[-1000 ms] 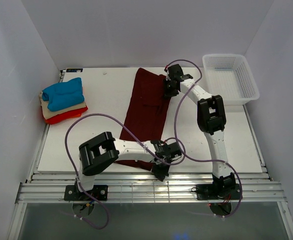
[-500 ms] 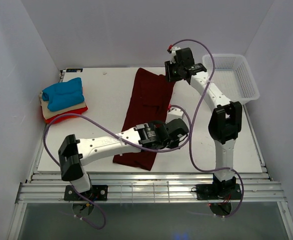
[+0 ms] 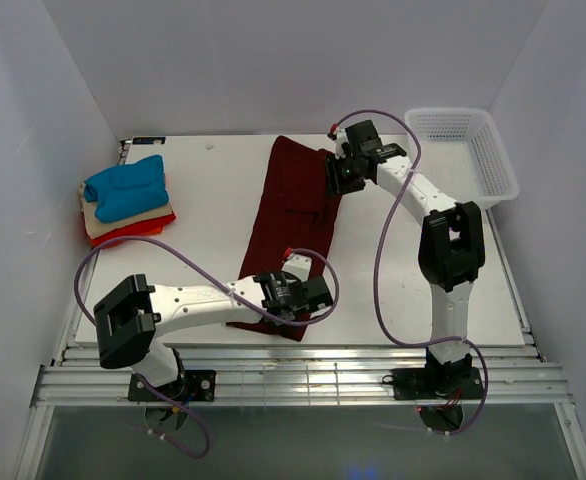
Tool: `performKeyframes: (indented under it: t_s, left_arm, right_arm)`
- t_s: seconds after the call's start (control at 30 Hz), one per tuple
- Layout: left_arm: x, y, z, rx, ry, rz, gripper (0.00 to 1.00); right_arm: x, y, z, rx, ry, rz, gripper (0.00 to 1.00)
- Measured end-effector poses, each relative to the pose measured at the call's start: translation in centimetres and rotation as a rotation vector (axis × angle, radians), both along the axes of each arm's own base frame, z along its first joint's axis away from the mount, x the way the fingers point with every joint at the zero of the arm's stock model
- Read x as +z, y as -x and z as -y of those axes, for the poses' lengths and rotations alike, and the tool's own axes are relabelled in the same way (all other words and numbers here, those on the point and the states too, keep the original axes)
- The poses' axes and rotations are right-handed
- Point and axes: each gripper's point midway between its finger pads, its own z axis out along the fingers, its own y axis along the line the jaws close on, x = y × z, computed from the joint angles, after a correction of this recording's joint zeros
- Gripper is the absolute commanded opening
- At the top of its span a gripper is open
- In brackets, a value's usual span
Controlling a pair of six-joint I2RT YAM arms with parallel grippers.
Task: Fold and stack the t-shirts
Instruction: Rotate the tshirt 90 degrees
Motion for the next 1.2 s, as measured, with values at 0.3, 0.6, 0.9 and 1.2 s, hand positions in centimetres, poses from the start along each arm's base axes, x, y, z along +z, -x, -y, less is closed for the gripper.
performKeyframes:
  t_s: [0.3, 0.6, 0.9, 1.2]
  left_arm:
    - [-0.4, 0.4, -2.0, 0.021, -0.009, 0.011, 0.42]
    - [-3.4, 1.1, -4.5, -0.012, -0.026, 0.019, 0.42]
    - [-2.6, 0.5, -3.4, -0.032, 0.104, 0.077, 0.42]
    - [-2.0, -0.3, -1.6, -0.043, 0.181, 0.11, 0.42]
  right_arm:
    - [-2.2, 2.6, -2.3, 0.054, -0.006, -0.063, 0.49]
    - [-4.5, 5.3, -2.7, 0.082, 0.008, -0.121, 0.49]
    - [-3.0, 5.5, -2.6, 0.083, -0.007, -0.09, 0.49]
    - [-3.0, 5.7, -2.7, 0.086, -0.004, -0.091, 0.49]
